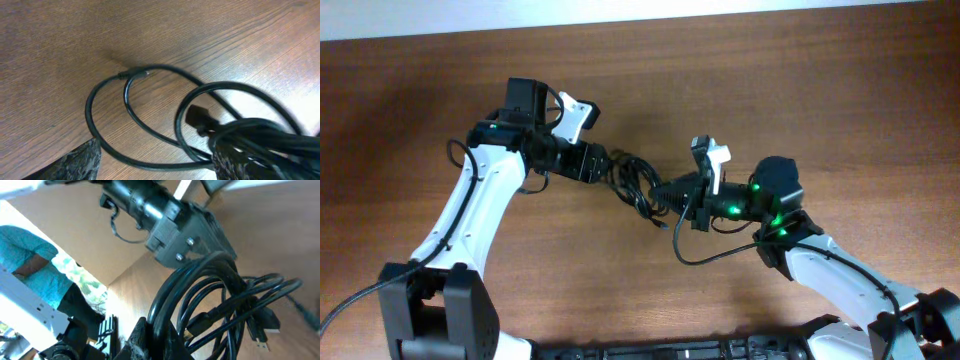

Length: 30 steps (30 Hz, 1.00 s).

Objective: Untangle cables

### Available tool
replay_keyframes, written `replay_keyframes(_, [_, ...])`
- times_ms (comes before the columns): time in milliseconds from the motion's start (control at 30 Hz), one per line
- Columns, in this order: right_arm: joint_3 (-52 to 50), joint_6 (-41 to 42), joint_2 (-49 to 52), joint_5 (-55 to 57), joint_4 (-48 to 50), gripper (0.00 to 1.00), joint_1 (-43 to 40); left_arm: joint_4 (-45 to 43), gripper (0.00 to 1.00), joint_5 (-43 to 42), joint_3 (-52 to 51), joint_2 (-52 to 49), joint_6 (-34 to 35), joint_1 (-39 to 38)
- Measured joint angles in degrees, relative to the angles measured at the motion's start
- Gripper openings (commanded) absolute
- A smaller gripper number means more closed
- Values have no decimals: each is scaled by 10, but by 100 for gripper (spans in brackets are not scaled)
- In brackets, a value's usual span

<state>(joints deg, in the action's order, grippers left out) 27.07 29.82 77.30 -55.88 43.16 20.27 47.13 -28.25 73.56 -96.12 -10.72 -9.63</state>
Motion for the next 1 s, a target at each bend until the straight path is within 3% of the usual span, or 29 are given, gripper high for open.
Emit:
replay_keyframes(100, [0,0,0,-3,10,4,0,0,70,9,0,0,0,0])
replay_keyframes(133, [0,0,0,-5,10,4,0,0,60,9,0,0,0,0])
replay_keyframes(267, [0,0,0,-12,10,4,0,-6,54,11,-1,0,-13,0])
replay_keyframes(500, [0,16,0,-27,15,4,0,-49,57,13,-31,-28,-18,-37])
replay_keyframes(533, [0,19,0,-28,15,4,0,-59,54,13,-31,-39,-18,-49])
replay_keyframes(567, [0,21,0,-28,15,4,0,-74,44,14,-32,-50,-19,-61])
replay_keyframes(600, [0,24,0,-30,15,4,0,-88,21,17,-32,-65,-19,-75])
replay_keyframes(633, [0,26,0,-30,15,4,0,-96,15,29,-32,-78,-18,-86])
replay_keyframes(700, [0,27,0,-45,21,4,-1,-124,8,126,-34,-86,64,-91])
replay_keyframes(733, [0,27,0,-52,20,4,0,-153,2,203,-35,-86,159,-80])
replay_keyframes(800, [2,24,0,-48,-41,4,0,-229,0,223,-39,-86,282,-45])
replay_keyframes(867, [8,21,-2,21,-164,4,12,-327,0,107,-43,-86,353,18])
replay_keyframes(1000, [9,21,-2,183,-207,4,17,-323,0,-31,-43,-86,347,82])
